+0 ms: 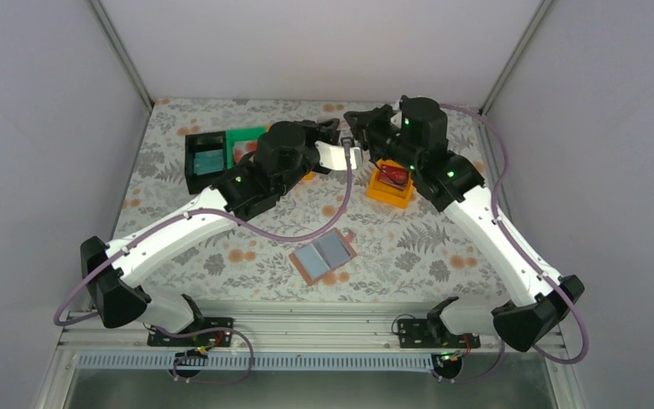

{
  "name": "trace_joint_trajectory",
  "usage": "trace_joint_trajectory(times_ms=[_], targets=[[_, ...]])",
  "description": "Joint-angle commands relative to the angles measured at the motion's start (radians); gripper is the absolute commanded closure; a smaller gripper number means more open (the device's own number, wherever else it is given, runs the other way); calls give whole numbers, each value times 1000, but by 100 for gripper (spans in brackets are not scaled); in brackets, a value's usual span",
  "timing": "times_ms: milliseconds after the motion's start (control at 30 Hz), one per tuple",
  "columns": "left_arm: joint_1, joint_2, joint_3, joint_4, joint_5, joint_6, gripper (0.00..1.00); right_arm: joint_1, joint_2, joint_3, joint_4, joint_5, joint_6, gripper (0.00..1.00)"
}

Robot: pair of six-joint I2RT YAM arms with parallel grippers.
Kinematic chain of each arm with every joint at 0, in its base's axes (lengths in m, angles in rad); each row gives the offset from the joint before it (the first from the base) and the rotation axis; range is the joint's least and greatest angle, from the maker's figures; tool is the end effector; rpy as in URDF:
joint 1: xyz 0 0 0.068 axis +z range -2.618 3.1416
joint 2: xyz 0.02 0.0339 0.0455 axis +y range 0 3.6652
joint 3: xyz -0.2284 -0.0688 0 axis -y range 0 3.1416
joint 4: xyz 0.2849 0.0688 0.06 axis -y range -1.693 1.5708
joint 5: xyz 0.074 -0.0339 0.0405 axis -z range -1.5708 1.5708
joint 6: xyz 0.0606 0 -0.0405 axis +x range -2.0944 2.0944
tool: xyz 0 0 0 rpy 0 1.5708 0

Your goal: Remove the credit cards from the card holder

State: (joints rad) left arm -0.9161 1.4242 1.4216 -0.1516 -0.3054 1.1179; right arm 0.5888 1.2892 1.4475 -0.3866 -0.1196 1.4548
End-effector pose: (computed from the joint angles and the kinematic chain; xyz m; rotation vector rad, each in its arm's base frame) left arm 0.2592 -0.3077 0.3785 1.3440 1.0977 0.4119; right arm 0.2946 0.2054 0.4067 0.7873 1.9402 1.4825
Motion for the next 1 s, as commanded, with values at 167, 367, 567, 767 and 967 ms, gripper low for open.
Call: trace_joint_trajectory(times_ms=[167, 367, 567, 767, 967], targets=[[5, -3, 75, -76, -16, -118, 98, 12, 1, 10, 16, -2, 5, 96], [20, -56, 33, -134, 134, -194, 98, 12, 30, 51, -1, -3, -17, 91], [79, -42, 126, -257, 276, -440, 98, -28, 26, 97, 42, -45, -158, 12], [203, -47, 257, -345, 662, -879, 98, -92, -5, 210, 74, -203, -648, 1], [320, -67, 296, -211, 1179, -1212, 98, -135, -39, 188, 101, -728, -1069, 1]])
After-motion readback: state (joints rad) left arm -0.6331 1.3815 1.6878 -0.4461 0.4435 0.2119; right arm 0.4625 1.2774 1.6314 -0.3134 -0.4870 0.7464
